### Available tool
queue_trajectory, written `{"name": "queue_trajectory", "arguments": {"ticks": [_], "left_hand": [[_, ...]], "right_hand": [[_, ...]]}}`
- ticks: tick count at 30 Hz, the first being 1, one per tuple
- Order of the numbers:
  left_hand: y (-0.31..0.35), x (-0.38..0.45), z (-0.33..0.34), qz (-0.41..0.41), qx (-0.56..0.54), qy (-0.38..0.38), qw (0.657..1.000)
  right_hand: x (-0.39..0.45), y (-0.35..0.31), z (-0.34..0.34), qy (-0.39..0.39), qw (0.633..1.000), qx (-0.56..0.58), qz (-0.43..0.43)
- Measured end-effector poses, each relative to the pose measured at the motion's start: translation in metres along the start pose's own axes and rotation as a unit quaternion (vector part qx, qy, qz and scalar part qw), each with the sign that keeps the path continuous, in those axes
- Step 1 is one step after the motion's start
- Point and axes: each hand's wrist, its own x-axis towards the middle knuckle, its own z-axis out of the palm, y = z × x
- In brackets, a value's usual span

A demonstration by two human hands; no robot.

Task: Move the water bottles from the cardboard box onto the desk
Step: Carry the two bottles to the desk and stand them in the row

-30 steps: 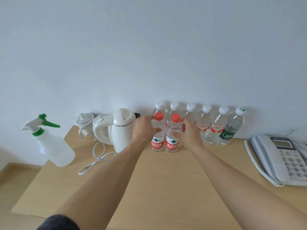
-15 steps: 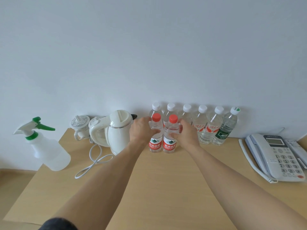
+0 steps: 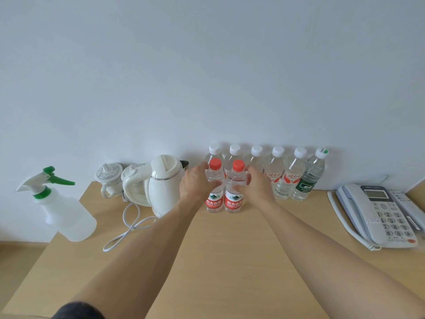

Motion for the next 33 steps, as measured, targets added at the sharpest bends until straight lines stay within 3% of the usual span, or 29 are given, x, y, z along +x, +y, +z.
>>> {"name": "queue_trajectory", "arguments": {"ticks": [9,21,33], "left_hand": [[0.008,0.006,-0.027,0.056,0.032,-0.056,0.996],[0.074,0.024,-0.049,0.19,0.105,0.039,0.975],[0.194,-0.017,0.008,0.319,0.168,-0.067,0.93]], "right_hand": [[-0.002,-0.017,-0.013,-0.026,0.997,-0.068,0.02],[-0.018,-0.024,-0.052,0.049,0.996,-0.06,0.044],[-0.067,0.016,-0.157,0.137,0.974,-0.092,0.154]]}}
